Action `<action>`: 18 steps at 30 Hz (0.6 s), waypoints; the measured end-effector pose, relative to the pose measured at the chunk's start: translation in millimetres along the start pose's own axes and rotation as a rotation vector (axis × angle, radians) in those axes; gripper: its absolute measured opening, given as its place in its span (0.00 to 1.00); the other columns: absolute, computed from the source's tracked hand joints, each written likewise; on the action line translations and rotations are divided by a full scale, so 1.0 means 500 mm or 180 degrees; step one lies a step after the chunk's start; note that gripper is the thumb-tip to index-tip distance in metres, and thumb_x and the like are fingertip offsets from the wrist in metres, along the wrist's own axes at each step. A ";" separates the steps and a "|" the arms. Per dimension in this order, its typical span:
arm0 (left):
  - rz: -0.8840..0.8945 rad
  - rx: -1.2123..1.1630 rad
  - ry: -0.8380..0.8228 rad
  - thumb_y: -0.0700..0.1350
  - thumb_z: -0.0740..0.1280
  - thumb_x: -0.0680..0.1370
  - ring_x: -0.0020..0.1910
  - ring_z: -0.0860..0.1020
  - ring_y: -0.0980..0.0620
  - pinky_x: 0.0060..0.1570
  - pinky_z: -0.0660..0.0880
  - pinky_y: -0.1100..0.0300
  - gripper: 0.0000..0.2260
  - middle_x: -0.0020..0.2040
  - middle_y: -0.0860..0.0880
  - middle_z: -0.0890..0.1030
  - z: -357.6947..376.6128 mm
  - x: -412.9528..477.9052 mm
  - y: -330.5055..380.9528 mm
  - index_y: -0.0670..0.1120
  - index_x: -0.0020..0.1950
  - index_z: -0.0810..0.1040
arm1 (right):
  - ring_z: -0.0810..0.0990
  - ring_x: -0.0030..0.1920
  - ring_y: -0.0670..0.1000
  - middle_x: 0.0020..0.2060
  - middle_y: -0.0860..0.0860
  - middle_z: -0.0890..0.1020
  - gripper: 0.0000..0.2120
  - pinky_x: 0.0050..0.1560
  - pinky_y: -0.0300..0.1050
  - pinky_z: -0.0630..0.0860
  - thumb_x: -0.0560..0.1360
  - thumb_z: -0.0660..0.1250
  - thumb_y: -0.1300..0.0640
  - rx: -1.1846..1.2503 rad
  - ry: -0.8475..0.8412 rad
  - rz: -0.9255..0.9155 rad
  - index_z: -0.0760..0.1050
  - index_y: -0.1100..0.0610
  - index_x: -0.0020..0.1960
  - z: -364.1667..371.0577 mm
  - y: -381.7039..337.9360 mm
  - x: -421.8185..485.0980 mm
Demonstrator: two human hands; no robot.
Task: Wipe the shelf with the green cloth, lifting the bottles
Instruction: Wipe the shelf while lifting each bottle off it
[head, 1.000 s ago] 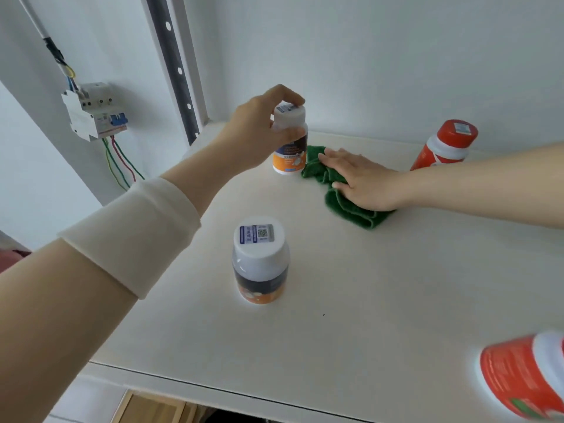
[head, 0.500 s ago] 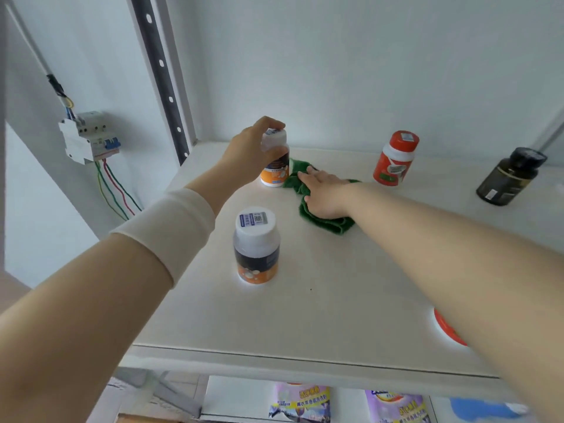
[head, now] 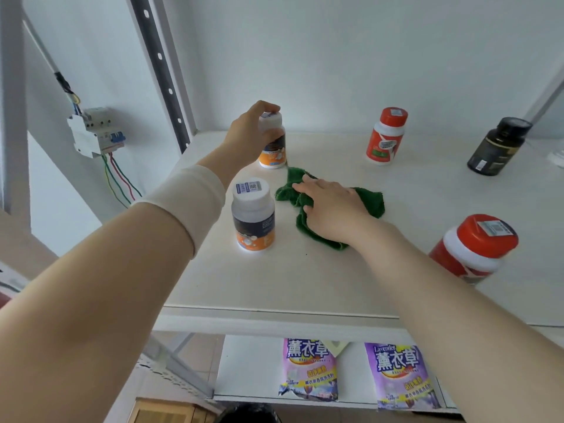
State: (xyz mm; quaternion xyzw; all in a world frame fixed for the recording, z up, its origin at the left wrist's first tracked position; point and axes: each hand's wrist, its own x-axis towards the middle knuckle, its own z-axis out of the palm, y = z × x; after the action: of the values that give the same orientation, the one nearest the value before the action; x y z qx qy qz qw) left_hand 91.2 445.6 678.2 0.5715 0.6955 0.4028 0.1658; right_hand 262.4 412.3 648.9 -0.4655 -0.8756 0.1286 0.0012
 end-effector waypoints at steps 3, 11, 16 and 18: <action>0.0094 -0.0063 -0.0040 0.44 0.63 0.77 0.50 0.73 0.46 0.49 0.74 0.55 0.17 0.63 0.44 0.74 0.006 -0.004 -0.008 0.50 0.66 0.69 | 0.52 0.75 0.50 0.76 0.44 0.50 0.24 0.72 0.49 0.49 0.79 0.52 0.56 0.0152 0.0115 -0.0100 0.52 0.45 0.73 0.016 -0.009 -0.063; 0.0198 -0.0121 -0.0138 0.46 0.59 0.79 0.67 0.68 0.48 0.58 0.63 0.64 0.23 0.72 0.46 0.66 -0.005 -0.042 0.016 0.50 0.74 0.59 | 0.51 0.74 0.45 0.75 0.40 0.51 0.24 0.72 0.45 0.49 0.79 0.52 0.54 0.0195 0.0253 -0.0266 0.52 0.43 0.73 0.039 -0.015 -0.163; 0.0490 -0.1439 0.0116 0.53 0.54 0.80 0.64 0.73 0.57 0.63 0.69 0.58 0.13 0.62 0.56 0.76 -0.070 -0.216 0.044 0.58 0.63 0.69 | 0.54 0.74 0.49 0.75 0.45 0.53 0.24 0.72 0.50 0.54 0.79 0.52 0.55 0.0185 0.0335 0.0012 0.52 0.47 0.73 0.027 0.001 -0.097; 0.0644 -0.1438 -0.0130 0.54 0.57 0.77 0.58 0.75 0.63 0.57 0.71 0.67 0.10 0.56 0.61 0.77 -0.070 -0.290 0.035 0.60 0.57 0.71 | 0.56 0.74 0.51 0.75 0.47 0.55 0.24 0.71 0.51 0.56 0.79 0.52 0.56 0.0218 0.0400 0.0184 0.52 0.48 0.74 0.025 0.005 -0.058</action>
State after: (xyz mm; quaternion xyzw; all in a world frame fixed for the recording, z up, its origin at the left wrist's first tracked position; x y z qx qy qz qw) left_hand 121.1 298.5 679.8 0.5946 0.5236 0.5509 0.2622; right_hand 279.3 387.1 639.5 -0.4975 -0.8551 0.1291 0.0684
